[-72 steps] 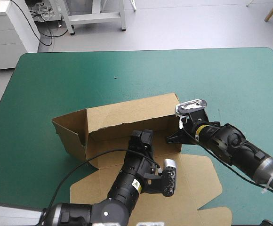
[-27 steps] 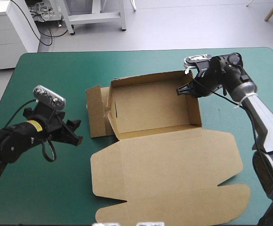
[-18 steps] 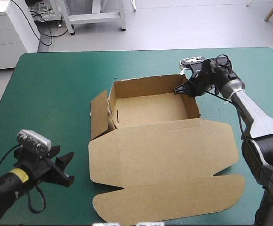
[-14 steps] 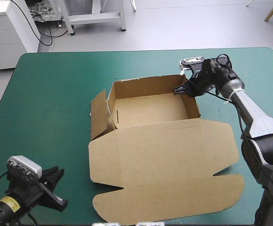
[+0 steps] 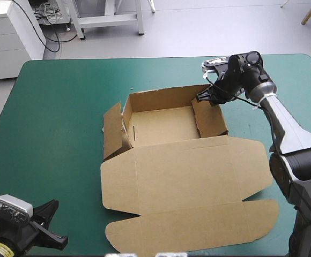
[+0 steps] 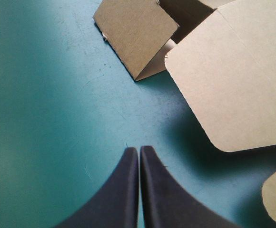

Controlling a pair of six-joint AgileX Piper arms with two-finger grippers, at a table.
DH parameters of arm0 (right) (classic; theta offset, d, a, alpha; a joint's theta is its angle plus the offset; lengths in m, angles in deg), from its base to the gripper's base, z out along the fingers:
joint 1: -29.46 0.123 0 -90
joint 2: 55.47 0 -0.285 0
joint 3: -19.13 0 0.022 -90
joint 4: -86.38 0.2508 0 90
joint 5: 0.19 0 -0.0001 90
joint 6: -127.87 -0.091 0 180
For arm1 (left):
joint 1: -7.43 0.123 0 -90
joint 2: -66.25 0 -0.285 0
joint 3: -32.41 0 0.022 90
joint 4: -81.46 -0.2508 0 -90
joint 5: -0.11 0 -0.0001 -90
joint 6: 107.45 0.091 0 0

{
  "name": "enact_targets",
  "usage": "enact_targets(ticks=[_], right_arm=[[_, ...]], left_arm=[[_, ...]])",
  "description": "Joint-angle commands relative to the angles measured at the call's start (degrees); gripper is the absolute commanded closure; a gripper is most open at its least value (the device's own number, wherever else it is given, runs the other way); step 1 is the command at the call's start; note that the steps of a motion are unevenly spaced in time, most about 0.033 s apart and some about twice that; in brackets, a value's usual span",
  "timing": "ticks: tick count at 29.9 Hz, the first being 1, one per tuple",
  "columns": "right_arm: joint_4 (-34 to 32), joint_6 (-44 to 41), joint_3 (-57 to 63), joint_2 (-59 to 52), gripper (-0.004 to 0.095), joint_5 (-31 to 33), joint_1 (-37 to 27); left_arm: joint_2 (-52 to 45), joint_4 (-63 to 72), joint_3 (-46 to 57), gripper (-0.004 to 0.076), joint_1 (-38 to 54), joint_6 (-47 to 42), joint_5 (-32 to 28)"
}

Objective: Fold the box

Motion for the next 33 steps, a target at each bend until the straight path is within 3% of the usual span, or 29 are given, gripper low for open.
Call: enact_targets(ticks=[1, 10, 17, 33], right_arm=[[-0.4, 0.4, -2.3, -7.1, 0.0456, -0.6, -0.2], [-0.3, 0.4, -2.3, -16.6, 0.0430, -0.6, -0.2], [0.0, 0.4, 1.0, -17.8, 0.0430, -0.6, -0.2], [1.8, 1.1, 7.5, -3.1, 0.0443, -0.7, -0.2]], left_arm=[[0.8, 0.4, -1.4, 0.0731, 0.2, -0.8, -3.6], [0.8, 0.4, -1.4, 0.0731, 0.2, -0.8, -3.6], [0.8, 0.4, -1.4, 0.0731, 0.2, -0.8, -3.6], [0.8, 0.7, -1.4, 0.0731, 0.2, -0.8, -3.6]])
